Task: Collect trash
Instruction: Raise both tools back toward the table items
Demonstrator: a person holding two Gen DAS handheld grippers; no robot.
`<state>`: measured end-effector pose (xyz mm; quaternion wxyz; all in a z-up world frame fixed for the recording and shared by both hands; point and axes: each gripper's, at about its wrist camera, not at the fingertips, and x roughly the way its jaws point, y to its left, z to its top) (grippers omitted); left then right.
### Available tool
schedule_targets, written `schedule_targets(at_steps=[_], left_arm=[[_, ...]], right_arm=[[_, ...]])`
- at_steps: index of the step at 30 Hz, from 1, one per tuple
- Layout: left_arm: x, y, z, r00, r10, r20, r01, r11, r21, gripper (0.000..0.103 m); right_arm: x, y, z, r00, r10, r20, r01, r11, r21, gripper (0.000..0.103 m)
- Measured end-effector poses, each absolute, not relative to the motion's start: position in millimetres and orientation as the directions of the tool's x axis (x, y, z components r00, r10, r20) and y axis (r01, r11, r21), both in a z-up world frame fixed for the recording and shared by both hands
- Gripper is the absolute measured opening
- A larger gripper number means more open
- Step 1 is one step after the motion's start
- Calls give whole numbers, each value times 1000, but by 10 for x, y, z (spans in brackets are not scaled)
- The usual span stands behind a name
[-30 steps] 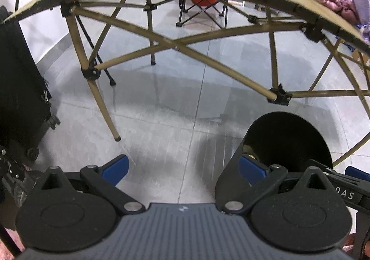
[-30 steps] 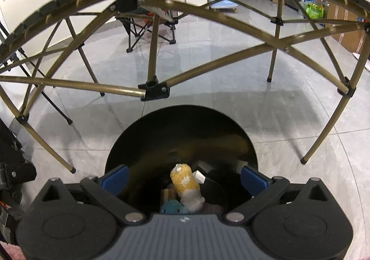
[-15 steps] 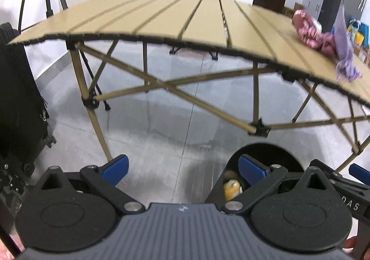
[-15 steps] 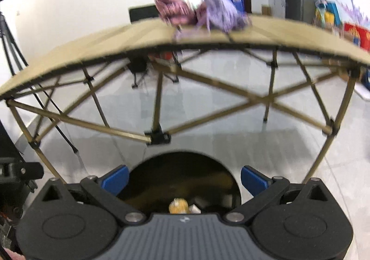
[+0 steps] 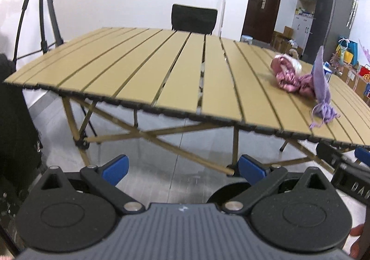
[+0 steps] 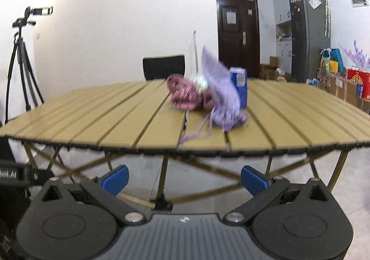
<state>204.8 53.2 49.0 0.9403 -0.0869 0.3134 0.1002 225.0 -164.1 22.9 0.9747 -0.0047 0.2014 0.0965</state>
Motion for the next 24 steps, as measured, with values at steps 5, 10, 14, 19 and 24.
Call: schedule_targets(at_steps=[5,10,14,19,24], left_arm=[[2234,458,581,801,135,-583,-231,969,-92,103],[2413,355,669,816,129,-563,-203,977,-70,103],[2550,294,721,835,119,-538,-176,983,-55,103],[2761,260,766,842,107,-528,-160,986,-56,103],[2992,280,800,847,101,-522,-157,985,-65,103]], right_arm=[[2459,-1781,413,919,202,-339,-195,979,56,103],[2690,-1827,485,924,211,-319,-201,978,64,103],[2865,-1804,503,937,157,-312,-157,987,25,103],[3131,-1827,456,930,166,-328,-160,986,48,103],[3389,-1837,421,932,142,-334,-138,990,35,97]])
